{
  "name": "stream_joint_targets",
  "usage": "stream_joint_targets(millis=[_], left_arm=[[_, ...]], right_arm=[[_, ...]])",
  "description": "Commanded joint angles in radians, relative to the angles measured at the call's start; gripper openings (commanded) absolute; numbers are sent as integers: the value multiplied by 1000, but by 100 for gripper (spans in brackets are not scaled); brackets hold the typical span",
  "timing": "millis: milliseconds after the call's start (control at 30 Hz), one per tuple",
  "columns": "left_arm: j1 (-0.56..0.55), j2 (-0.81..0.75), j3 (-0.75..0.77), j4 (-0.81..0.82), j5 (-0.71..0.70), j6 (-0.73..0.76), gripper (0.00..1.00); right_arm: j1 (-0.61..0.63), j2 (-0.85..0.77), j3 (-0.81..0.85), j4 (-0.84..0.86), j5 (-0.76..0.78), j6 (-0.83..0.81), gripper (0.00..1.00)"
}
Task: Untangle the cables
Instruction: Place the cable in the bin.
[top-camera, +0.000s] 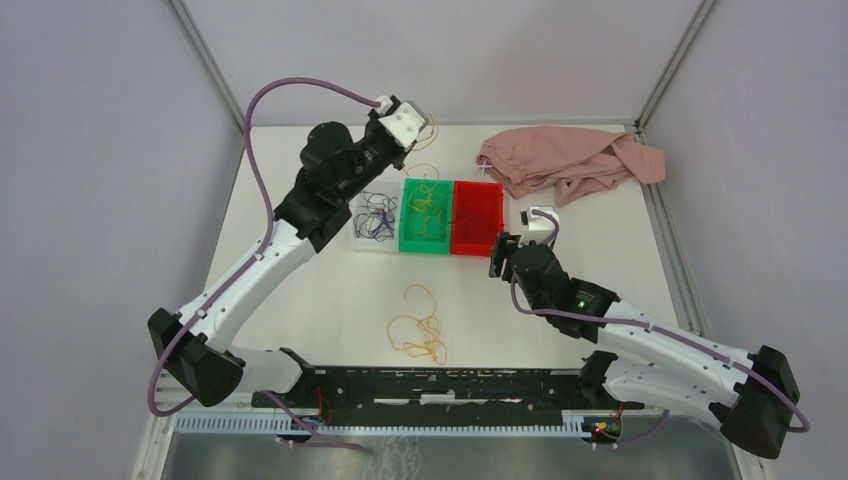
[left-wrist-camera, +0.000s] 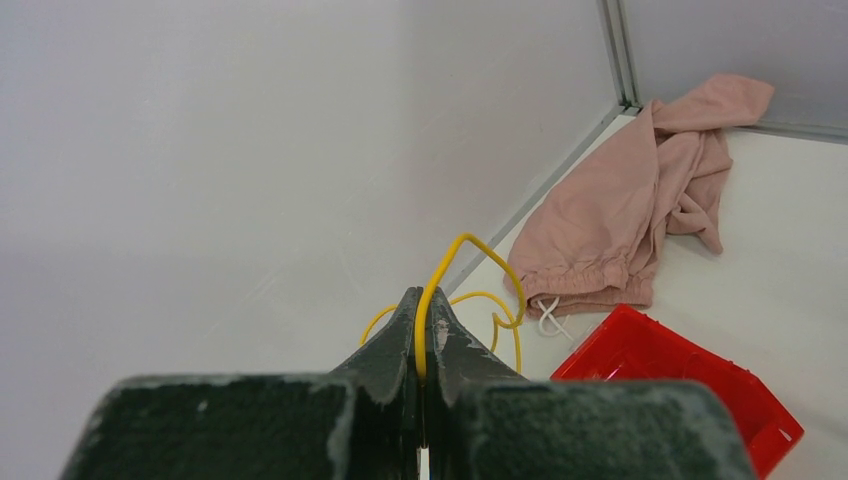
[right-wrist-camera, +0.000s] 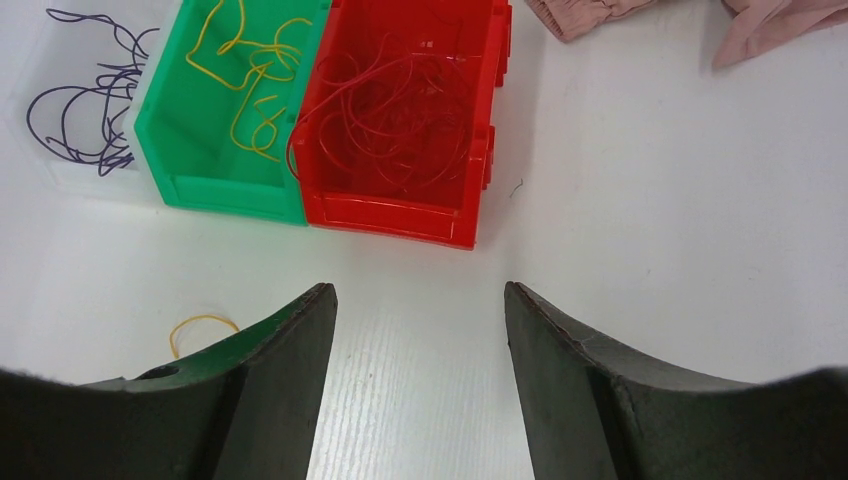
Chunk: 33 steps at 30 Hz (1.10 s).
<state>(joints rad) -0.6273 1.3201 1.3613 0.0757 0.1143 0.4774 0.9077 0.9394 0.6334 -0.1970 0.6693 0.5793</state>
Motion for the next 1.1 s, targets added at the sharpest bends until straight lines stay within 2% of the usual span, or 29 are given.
stream_joint_targets(millis=[0, 233, 467, 567, 767, 1067], left_arm=[[6, -6, -29, 18, 19, 8, 3], [25, 75, -122, 15, 32, 73, 3], [47, 224, -75, 10, 16, 95, 3], [49, 296, -19, -65, 4, 77, 3], [50, 470, 162, -352, -43, 47, 3], [49, 527, 156, -399, -48, 25, 3]], right_arm=[[-3, -24, 11, 37, -3, -3, 69], [-3, -46, 8, 53, 0, -26, 68], [-5, -85, -14, 66, 8, -45, 68], [-10, -86, -5, 67, -2, -56, 68], [-27, -70, 17, 75, -42, -59, 67], [-48, -56, 32, 67, -79, -53, 65]])
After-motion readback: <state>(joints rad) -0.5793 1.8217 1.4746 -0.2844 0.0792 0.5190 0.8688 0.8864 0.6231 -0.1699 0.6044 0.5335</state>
